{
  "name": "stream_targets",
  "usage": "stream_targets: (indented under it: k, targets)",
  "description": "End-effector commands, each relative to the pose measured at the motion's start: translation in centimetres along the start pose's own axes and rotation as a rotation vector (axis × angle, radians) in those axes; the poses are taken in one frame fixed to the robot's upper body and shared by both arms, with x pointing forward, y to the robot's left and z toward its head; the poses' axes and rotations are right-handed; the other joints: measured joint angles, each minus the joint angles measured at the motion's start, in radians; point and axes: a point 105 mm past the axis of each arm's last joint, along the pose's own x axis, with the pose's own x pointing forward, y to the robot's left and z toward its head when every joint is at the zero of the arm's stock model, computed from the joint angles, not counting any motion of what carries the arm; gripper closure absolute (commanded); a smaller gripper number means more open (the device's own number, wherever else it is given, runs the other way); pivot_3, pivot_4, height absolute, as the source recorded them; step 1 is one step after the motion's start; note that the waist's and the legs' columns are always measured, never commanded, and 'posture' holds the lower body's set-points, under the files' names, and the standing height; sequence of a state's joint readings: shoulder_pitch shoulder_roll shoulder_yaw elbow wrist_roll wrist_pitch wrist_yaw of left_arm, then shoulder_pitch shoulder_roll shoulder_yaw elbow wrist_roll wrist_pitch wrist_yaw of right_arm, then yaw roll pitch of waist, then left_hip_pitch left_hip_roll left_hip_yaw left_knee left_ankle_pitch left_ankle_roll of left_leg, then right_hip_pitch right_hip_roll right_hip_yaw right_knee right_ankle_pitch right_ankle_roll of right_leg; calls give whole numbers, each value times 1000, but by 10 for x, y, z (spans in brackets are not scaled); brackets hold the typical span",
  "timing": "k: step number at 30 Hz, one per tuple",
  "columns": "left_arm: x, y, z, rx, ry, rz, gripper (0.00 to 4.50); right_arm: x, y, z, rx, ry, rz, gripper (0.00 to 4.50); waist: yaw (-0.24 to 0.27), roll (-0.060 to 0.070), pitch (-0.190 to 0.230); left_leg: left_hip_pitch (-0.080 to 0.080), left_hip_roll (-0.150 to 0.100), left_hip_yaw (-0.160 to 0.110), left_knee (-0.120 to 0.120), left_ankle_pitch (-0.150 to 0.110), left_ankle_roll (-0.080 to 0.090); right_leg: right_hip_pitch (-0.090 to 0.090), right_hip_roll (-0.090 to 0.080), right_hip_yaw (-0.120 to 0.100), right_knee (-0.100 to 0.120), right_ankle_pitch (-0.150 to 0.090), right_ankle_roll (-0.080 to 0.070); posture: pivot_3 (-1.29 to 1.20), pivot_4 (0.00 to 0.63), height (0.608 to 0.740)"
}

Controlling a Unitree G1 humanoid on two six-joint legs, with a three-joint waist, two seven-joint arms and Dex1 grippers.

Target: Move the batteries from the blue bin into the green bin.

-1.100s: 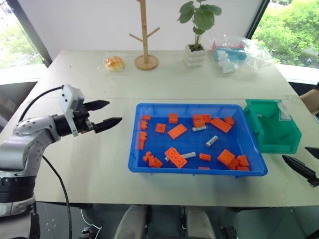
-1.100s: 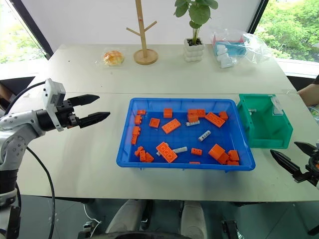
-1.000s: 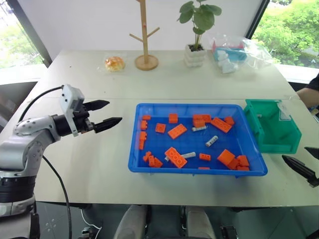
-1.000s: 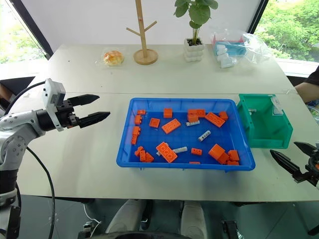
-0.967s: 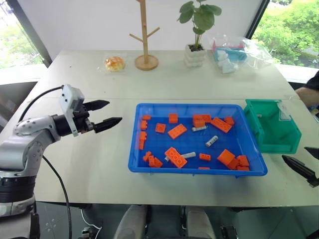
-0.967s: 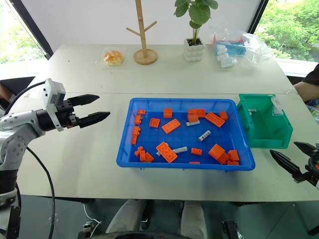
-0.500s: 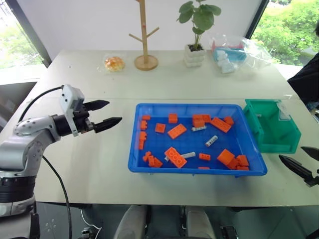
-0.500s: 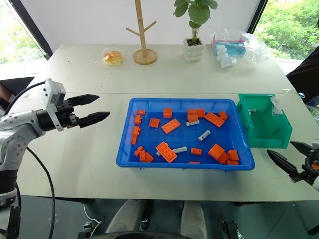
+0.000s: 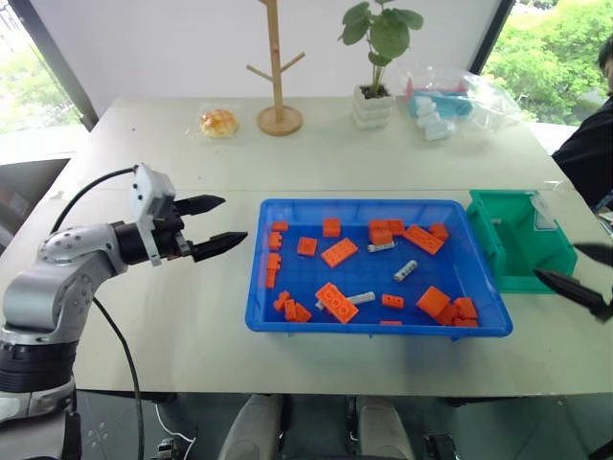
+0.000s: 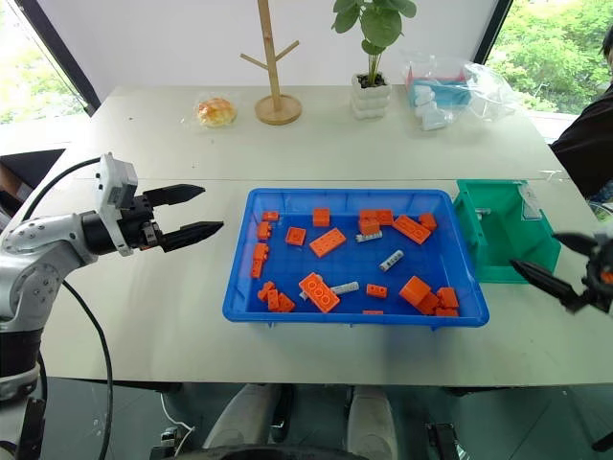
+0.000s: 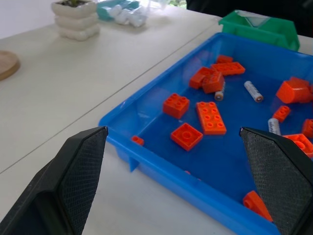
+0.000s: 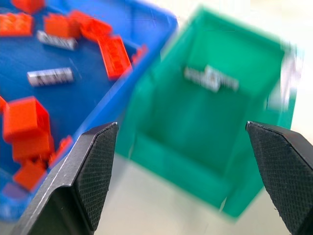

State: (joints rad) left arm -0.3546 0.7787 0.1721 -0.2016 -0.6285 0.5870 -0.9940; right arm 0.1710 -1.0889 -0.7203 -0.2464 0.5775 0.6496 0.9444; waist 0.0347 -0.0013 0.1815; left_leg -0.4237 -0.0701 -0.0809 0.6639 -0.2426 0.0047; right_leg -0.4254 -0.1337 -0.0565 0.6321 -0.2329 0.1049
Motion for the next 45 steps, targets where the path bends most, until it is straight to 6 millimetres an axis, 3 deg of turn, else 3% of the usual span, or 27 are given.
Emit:
stream_targets:
  k: [1, 7, 10, 14, 19, 28, 40, 45]
  targets:
    - [-2, -10, 13, 46, 10, -89, 0, 26, 22, 35, -74, 3, 123, 193, -2, 1, 0, -1, 0, 0, 0, 0, 0, -1, 0, 0, 0, 0, -1, 0, 150, 693]
    - [-4, -17, 26, 85, 45, -201, 0, 82, 69, 78, -117, -10, 301, 193, -5, -1, 4, -4, 0, -1, 0, 0, 0, -3, 0, 0, -1, 1, -1, 0, 150, 693]
    - [-2, -19, 31, 106, 52, -224, 0, 110, 112, 93, -102, -11, 446, 193, -11, -5, 6, -5, 0, -1, 0, 0, 0, -4, -1, 0, -2, 1, -1, 0, 150, 693]
    - [-2, -23, 34, 124, 63, -250, 0, 130, 158, 96, -44, 39, 587, 193, -22, -7, 8, -6, -2, -2, 0, 0, 0, -5, 0, 0, -1, 3, 3, 0, 150, 693]
    - [-3, -25, 35, 128, 71, -262, 0, 144, 192, 87, 66, 166, 660, 193, -23, -7, 8, -6, -3, -1, 0, 0, 0, -5, 0, 0, -1, 3, 4, 0, 150, 693]
    - [-1, -26, 35, 126, 71, -266, 0, 147, 208, 75, 137, 289, 711, 193, -26, -7, 8, -3, -3, -2, 0, 2, -2, -5, 2, 0, 2, 4, 3, 0, 150, 693]
    - [4, -27, 37, 127, 58, -286, 0, 152, 210, 47, 109, 402, 659, 193, -42, -7, 8, -3, -2, -1, 0, 2, -2, -6, 2, 0, 4, 4, 4, 0, 150, 693]
    - [6, -26, 38, 133, 54, -291, 0, 153, 214, 46, 131, 407, 676, 193, -48, -7, 8, -3, -2, -1, 0, 2, -2, -6, 2, 0, 4, 4, 4, 0, 150, 693]
